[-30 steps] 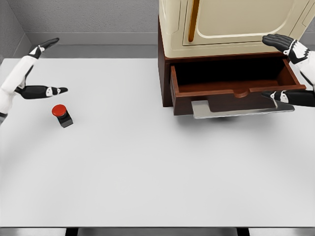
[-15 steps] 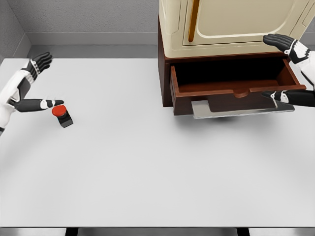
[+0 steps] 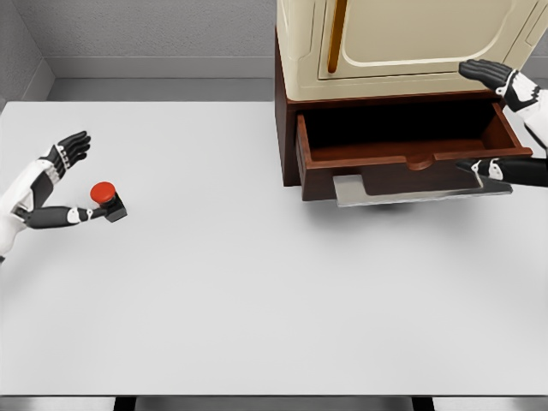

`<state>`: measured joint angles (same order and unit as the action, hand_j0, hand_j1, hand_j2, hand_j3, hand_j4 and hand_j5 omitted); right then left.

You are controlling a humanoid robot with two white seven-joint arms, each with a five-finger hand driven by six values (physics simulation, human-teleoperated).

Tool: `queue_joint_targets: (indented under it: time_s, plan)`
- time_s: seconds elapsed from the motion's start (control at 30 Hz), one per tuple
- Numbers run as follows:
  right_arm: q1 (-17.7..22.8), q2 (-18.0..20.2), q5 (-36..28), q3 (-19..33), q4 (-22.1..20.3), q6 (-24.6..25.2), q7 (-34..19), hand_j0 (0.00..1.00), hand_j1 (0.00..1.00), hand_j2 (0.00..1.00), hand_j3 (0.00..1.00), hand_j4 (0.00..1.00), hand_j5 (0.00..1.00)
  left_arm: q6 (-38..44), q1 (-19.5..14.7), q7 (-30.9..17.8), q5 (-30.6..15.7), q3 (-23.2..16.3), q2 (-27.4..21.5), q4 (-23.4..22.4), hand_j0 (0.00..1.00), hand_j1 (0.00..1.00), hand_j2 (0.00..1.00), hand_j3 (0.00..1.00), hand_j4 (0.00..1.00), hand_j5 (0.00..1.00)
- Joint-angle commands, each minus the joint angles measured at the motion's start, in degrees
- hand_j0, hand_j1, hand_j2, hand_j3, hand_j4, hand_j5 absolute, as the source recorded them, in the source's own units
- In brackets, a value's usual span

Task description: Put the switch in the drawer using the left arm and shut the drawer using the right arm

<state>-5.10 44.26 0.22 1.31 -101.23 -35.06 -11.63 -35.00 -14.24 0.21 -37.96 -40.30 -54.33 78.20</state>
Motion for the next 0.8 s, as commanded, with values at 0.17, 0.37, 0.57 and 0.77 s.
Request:
queue_joint_targets:
  time_s: [0.17,0.37,0.57,0.77]
  plan:
    - [0.09,0.21,-0.39,0.01,-0.02,0.06,0.03,1.0,1.0,1.0,1.0,1.0,1.0,0.0,0.44,-0.04,-0.44,-1.18,2.04,-0.24,1.0,1.0,1.0,1.0,1.0,1.0]
    - [0.09,0.21,-0.39,0.01,-0.02,0.06,0.03,1.0,1.0,1.0,1.0,1.0,1.0,0.0,0.27,-0.04,-0.53,-1.09,3.97,-0.68,1.0,1.0,1.0,1.0,1.0,1.0]
    - [0.18,0.21,-0.39,0.01,-0.02,0.06,0.03,1.0,1.0,1.0,1.0,1.0,1.0,0.0,-0.09,-0.04,-1.5,-1.0,5.29,-3.05,1.0,1.0,1.0,1.0,1.0,1.0]
    - [0.18,0.21,-0.39,0.01,-0.02,0.06,0.03,1.0,1.0,1.0,1.0,1.0,1.0,0.0,-0.53,-0.04,-1.5,-1.0,7.31,-4.55,1.0,1.0,1.0,1.0,1.0,1.0]
